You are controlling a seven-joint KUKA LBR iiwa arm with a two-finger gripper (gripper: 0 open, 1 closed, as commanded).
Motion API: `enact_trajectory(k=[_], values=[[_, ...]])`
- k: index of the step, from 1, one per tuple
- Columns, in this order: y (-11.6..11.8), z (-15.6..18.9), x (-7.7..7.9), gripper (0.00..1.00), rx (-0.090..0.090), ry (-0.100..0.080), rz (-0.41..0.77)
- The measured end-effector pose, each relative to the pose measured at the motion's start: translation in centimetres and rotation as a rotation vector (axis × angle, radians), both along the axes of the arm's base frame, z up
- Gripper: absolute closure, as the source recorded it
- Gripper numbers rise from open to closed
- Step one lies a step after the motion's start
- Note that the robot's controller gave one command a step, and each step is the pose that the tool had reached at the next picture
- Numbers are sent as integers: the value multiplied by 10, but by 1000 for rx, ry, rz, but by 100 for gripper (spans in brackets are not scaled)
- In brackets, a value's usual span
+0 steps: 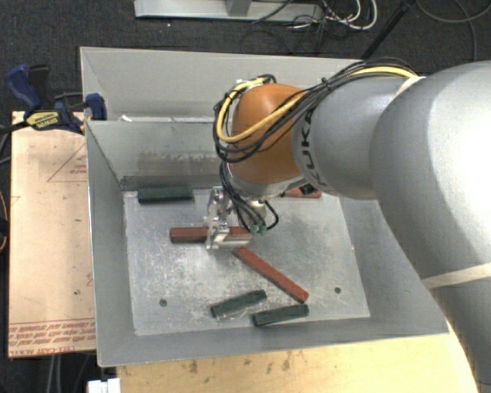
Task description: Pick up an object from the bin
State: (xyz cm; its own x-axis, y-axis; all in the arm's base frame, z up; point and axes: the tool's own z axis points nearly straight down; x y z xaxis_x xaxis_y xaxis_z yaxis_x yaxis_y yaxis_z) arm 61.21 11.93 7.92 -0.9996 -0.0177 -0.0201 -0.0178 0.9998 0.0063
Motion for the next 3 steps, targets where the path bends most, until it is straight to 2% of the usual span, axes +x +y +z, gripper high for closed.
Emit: enact_trajectory(k=[1,2,3], values=[[0,0,0,100,0,0,0],[3,77,-3,0,-6,21,-12],[7,145,1,0,-5,19,-22]])
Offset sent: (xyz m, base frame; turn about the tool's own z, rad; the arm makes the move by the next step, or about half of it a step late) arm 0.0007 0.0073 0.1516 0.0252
